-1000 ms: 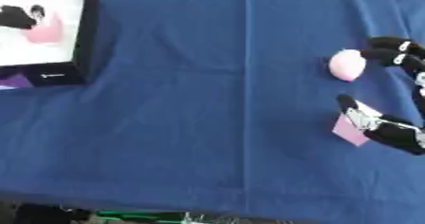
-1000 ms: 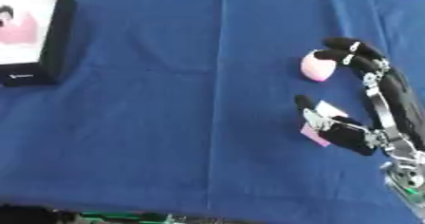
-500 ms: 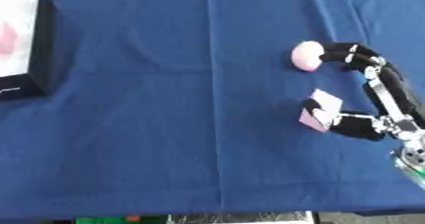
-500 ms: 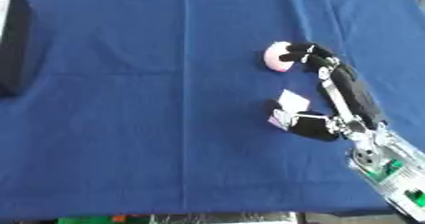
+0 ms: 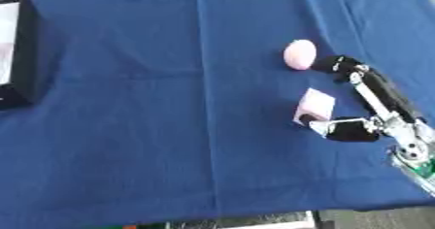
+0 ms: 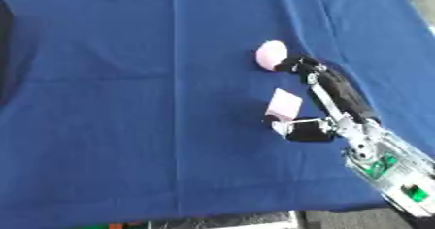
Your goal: Pick up the objects with one hand, pass them to the other hand, and then place them into the box on the other side of the table.
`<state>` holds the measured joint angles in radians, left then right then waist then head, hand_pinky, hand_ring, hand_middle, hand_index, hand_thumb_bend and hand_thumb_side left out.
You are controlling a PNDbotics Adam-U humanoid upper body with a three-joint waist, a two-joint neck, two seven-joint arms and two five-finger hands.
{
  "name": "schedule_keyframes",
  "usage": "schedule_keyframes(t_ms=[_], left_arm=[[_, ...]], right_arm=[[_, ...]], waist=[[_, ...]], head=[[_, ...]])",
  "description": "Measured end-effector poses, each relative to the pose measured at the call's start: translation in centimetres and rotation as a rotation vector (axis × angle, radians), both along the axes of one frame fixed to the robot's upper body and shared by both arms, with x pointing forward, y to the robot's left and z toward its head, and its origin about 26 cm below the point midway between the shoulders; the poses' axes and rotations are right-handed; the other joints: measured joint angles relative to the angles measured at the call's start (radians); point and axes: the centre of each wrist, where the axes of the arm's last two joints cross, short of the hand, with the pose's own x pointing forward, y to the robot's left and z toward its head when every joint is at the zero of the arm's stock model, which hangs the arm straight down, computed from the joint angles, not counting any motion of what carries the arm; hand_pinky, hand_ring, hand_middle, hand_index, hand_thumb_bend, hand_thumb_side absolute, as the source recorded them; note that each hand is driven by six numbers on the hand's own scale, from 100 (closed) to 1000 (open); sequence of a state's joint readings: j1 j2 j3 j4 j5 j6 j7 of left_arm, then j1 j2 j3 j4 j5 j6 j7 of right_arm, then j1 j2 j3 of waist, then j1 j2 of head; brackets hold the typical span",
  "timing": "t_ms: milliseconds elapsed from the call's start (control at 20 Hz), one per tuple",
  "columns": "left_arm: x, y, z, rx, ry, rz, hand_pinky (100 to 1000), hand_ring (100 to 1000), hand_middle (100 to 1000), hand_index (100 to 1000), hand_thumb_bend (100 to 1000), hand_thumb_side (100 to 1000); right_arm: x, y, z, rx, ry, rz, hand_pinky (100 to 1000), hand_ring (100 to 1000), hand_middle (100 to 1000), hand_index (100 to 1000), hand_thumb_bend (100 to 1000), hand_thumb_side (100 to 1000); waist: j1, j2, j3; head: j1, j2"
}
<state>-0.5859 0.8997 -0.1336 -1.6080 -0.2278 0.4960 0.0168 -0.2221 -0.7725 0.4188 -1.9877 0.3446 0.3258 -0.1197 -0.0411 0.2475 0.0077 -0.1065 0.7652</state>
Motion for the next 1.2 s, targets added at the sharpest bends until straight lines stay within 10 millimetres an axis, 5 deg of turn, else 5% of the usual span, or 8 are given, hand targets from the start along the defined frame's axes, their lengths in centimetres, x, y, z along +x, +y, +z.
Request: schedule_keyframes(t_ms=[1200], left_arm=[[0.2, 0.7, -1.3, -0.004, 0.045, 0.024, 965, 796, 785, 795, 100, 590]], right_arm=[[1.1, 0.0, 2.5, -0.213, 0.208, -0.049, 809, 846, 820, 862, 577, 226]], waist=[[0.014, 0.000, -0.002]], head=[[-0.066, 0.007]])
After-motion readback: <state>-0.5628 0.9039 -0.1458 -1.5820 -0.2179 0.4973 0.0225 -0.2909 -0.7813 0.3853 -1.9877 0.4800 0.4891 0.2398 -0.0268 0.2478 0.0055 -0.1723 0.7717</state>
